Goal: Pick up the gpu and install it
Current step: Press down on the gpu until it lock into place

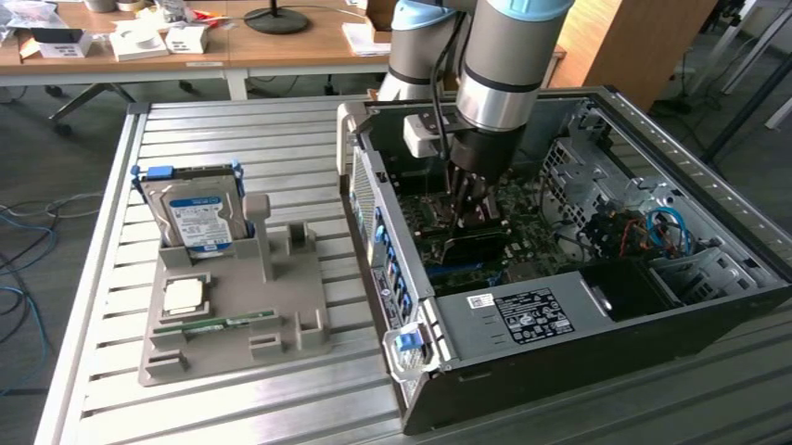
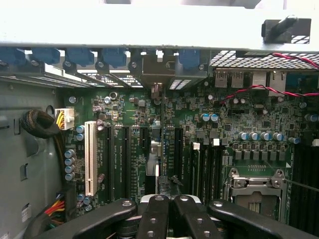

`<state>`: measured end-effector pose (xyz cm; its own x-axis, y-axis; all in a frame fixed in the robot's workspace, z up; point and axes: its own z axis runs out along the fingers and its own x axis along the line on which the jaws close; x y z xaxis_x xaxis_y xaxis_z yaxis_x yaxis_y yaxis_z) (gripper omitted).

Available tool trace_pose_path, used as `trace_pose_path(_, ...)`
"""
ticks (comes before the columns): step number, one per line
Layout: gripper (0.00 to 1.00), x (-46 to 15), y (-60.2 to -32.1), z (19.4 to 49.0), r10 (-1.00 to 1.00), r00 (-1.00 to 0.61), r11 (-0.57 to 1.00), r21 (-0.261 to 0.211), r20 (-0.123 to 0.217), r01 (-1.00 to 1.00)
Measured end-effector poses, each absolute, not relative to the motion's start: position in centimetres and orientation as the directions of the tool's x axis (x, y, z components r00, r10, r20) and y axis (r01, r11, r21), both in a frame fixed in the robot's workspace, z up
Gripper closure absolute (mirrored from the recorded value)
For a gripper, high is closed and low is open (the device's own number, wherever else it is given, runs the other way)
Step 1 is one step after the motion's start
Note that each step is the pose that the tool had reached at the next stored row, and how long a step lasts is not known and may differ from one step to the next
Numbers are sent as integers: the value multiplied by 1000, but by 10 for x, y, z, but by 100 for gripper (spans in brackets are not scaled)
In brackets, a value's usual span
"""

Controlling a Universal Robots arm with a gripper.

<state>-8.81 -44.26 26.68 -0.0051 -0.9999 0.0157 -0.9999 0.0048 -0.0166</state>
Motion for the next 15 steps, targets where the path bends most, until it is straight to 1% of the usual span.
trace_pose_path(15, 89, -88, -443, 267, -1000, -5, 5, -17, 16, -1000)
